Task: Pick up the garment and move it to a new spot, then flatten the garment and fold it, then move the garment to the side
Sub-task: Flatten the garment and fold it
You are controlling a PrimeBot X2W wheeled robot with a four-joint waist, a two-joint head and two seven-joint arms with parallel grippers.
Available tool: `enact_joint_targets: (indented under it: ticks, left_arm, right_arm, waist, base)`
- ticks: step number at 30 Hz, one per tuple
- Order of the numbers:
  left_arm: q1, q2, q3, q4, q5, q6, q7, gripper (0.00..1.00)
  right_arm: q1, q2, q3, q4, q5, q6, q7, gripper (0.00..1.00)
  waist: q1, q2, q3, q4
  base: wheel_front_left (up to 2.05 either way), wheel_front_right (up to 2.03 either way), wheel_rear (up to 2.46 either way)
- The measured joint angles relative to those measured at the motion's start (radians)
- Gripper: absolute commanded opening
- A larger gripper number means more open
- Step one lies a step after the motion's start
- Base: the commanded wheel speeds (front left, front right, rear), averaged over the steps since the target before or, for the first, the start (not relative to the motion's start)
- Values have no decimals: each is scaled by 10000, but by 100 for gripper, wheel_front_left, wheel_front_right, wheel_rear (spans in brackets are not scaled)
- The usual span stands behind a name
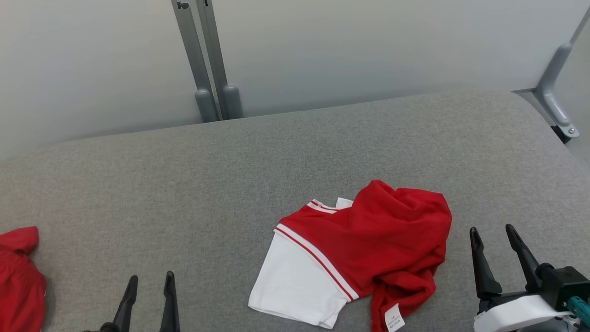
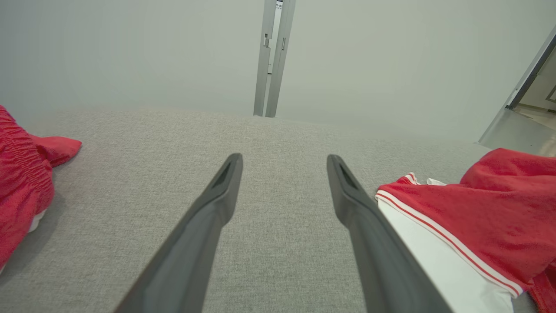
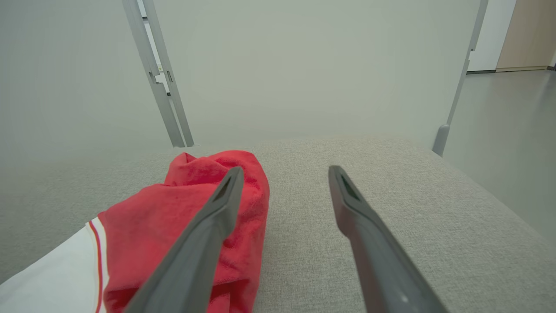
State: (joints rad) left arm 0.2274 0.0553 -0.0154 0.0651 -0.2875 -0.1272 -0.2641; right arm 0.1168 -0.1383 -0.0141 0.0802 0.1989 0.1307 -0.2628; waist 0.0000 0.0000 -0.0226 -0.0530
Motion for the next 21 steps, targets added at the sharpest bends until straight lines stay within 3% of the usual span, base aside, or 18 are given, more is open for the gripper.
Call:
enact_joint_targets:
  ticks: [4,9,19,20,21]
  left_arm:
    - [-425,2,-1060,466,17,-2,0,100]
    - [-1719,13,-2644,2299,-407,-17,518,100]
    - [-3472,13,-3210,5285,-980,56,2098,97]
    - [-3563,19,-3241,5409,-1070,52,2242,67]
    - [-3621,23,-3246,5476,-1225,50,2316,0]
  right_arm:
    - [-85,-12,-10,-38,6,0,0,100]
    - [-511,4,393,-38,8,0,0,100]
    - [-811,94,297,-8,50,0,0,100]
    - [-810,113,276,-2,71,0,0,100]
    - [-810,134,261,4,82,0,0,100]
  waist:
    - [0,0,163,-78]
    - [0,0,520,-214]
    - [0,0,1047,-1005]
    - [0,0,1082,-1076]
    - [0,0,1103,-1129]
  base:
    - [0,0,0]
    - [0,0,0]
    - [0,0,0]
    - [0,0,0]
    - [0,0,0]
